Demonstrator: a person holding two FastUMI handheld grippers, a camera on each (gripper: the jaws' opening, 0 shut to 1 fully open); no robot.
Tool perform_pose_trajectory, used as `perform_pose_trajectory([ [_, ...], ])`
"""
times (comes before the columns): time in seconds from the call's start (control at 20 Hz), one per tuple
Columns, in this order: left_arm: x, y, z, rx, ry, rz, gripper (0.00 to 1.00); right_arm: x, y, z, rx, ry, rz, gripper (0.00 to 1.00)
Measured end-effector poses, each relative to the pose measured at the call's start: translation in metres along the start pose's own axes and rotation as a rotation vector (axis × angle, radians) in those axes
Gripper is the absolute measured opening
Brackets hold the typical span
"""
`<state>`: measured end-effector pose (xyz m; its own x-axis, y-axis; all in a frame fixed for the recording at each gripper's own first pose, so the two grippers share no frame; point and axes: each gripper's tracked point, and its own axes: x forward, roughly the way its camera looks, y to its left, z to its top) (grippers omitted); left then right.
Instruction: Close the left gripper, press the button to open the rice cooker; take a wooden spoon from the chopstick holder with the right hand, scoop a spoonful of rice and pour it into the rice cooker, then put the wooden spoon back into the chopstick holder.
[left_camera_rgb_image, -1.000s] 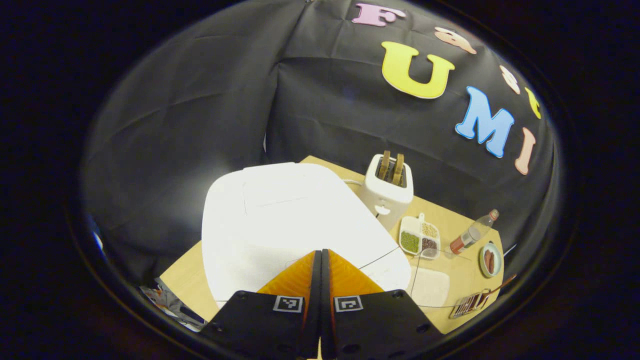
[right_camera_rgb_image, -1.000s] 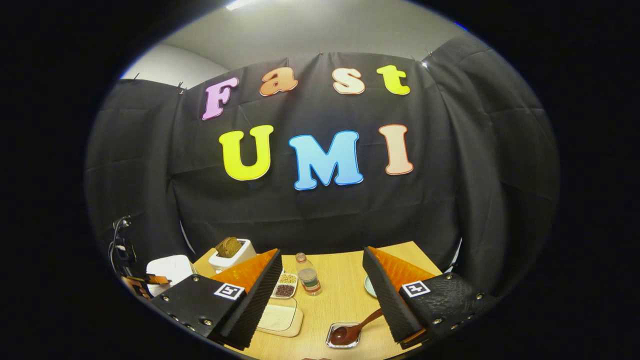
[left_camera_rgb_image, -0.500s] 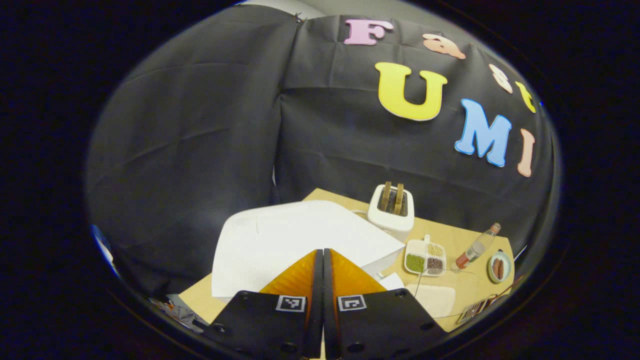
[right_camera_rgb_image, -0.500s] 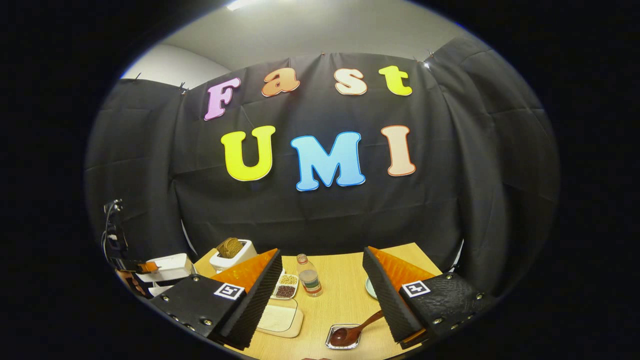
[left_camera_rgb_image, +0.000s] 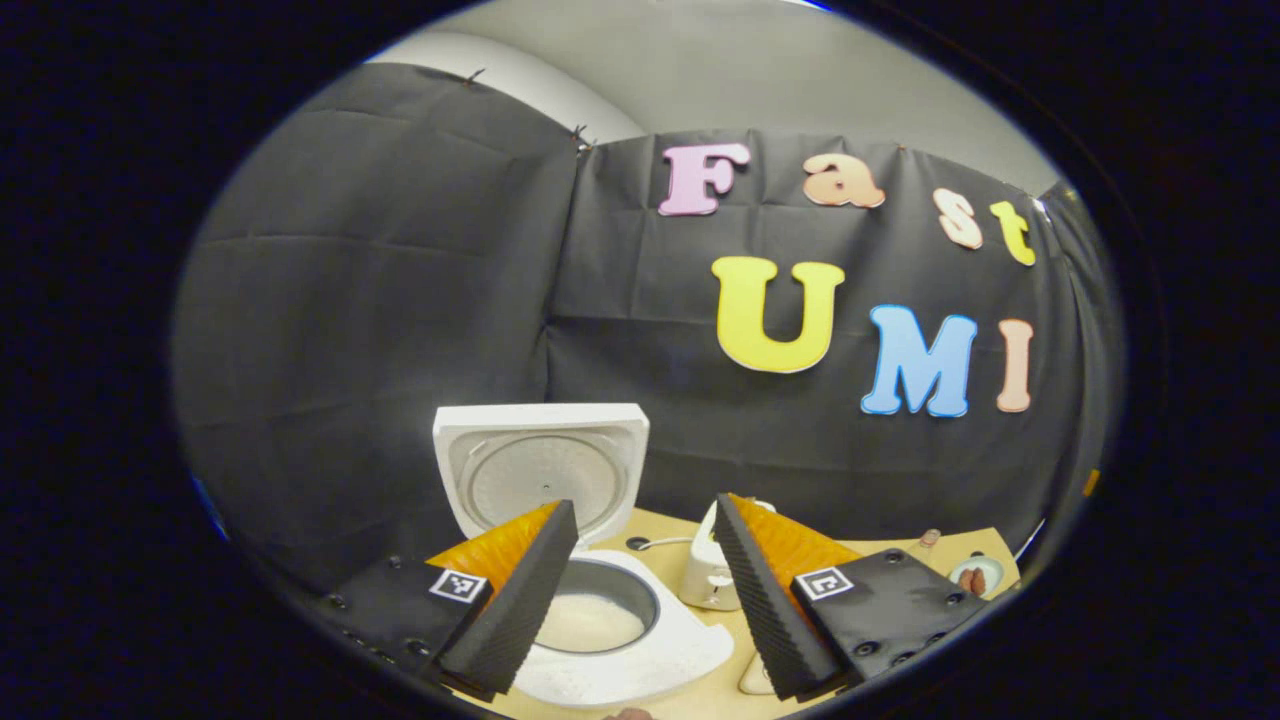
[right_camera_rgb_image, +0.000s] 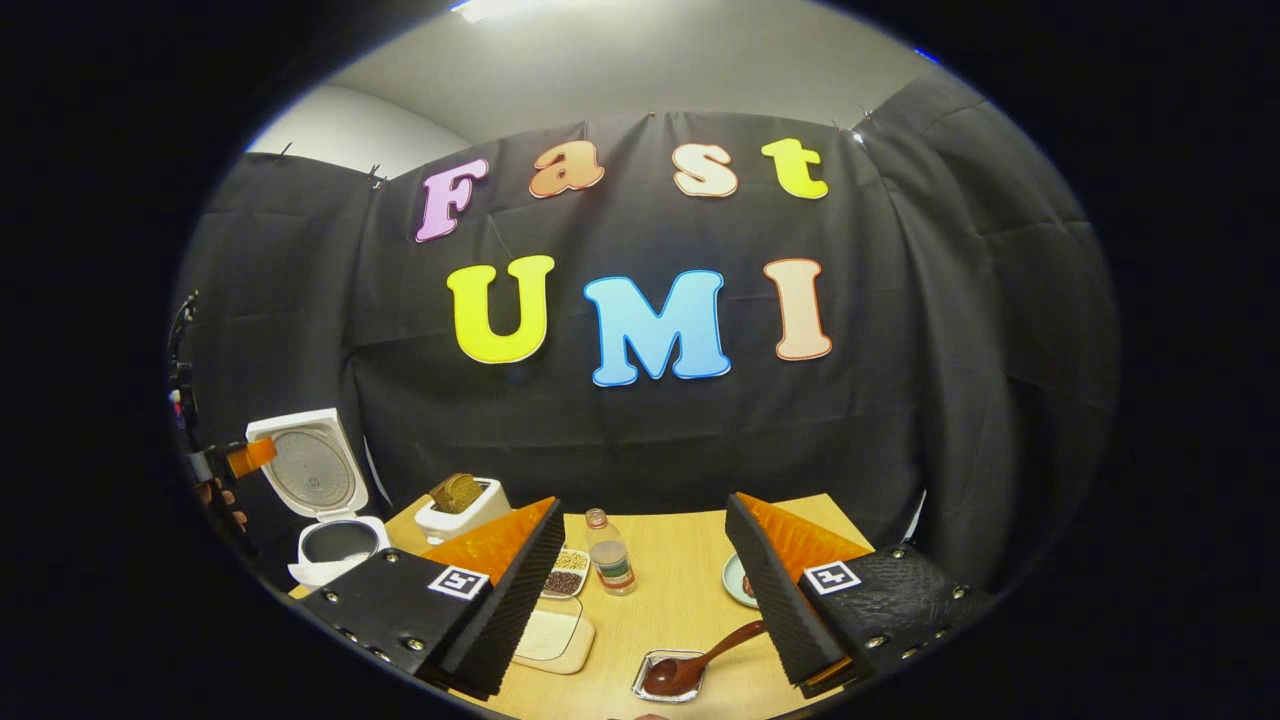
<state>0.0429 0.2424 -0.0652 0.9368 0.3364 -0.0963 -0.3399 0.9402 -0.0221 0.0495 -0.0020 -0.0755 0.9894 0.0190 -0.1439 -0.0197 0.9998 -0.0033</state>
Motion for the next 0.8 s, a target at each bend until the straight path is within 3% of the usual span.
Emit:
perform_pose_trajectory([
  [0.4, -0.056, -0.079, 0.019, -0.008, -0.111, -0.164, 0.96, 0.008, -0.054, -0.037, 0.002, 0.056, -0.069, 0.99],
  [0.8, -0.068, -0.111, -0.006, 0.032, -0.058, -0.194, 0.96, 0.03, -0.087, -0.109, 0.048, 0.185, -0.104, 0.99],
])
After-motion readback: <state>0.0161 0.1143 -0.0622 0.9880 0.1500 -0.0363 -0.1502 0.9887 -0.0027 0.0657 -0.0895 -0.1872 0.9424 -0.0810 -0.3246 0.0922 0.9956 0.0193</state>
